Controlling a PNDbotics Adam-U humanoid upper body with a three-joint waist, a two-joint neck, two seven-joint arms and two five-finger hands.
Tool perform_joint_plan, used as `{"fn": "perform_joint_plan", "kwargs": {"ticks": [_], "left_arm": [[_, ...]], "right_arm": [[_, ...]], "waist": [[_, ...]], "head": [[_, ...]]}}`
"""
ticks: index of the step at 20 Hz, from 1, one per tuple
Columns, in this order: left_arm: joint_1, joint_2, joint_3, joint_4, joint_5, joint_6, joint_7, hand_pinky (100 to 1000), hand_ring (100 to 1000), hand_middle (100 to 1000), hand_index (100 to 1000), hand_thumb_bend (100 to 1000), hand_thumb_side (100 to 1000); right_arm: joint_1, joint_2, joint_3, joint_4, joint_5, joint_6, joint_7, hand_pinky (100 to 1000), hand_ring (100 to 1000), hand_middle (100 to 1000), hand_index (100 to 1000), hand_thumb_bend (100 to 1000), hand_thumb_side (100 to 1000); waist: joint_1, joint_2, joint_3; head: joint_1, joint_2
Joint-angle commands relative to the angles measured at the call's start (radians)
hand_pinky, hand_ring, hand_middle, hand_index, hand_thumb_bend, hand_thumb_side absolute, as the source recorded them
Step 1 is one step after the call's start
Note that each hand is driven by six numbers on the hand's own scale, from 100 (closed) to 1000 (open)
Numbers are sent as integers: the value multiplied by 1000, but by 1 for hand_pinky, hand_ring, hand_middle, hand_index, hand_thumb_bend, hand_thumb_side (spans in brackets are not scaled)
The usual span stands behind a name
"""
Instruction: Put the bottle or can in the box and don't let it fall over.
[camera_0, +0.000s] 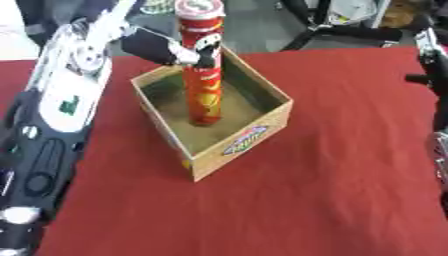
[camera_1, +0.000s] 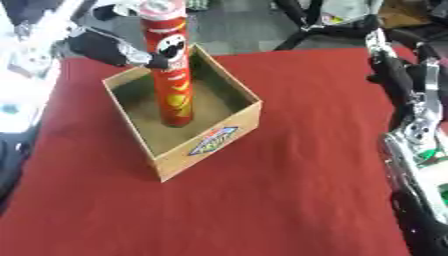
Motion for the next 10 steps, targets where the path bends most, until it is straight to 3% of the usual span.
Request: {"fn": "perform_joint_plan", "kwargs": {"ticks": [1, 7, 8, 9, 10], "left_arm": [[10, 74, 53, -128, 141, 58, 113, 960, 705, 755, 764, 1000, 427], [151, 201, 169, -264, 445, 130, 337, 900, 685, 766, 750, 1000, 424], [186, 225, 192, -276, 496, 133, 367, 895, 686, 766, 749, 796, 565], [223, 247, 215, -287, 548, 131, 399, 894, 687, 761, 747, 1000, 413], [259, 262, 233, -293, 595, 130, 422, 896, 702, 773, 755, 1000, 384]], "right_arm": [[-4, -28, -13, -16, -5, 1, -8, 587, 787, 907, 779, 471, 519], [12, -42, -27, -20, -2, -2, -17, 587, 786, 905, 778, 468, 519], [14, -45, -29, -20, -2, -2, -19, 586, 786, 904, 778, 499, 504], [16, -47, -31, -20, -2, -2, -21, 586, 786, 904, 778, 470, 516], [18, -49, -32, -20, -3, -2, -22, 587, 787, 904, 778, 474, 513]], "waist": [[-4, -32, 10], [-15, -46, 49], [-17, -47, 56], [-18, -48, 62], [-19, -49, 67]], "head": [[-25, 13], [-71, 25], [-80, 27], [-88, 29], [-96, 34]]}}
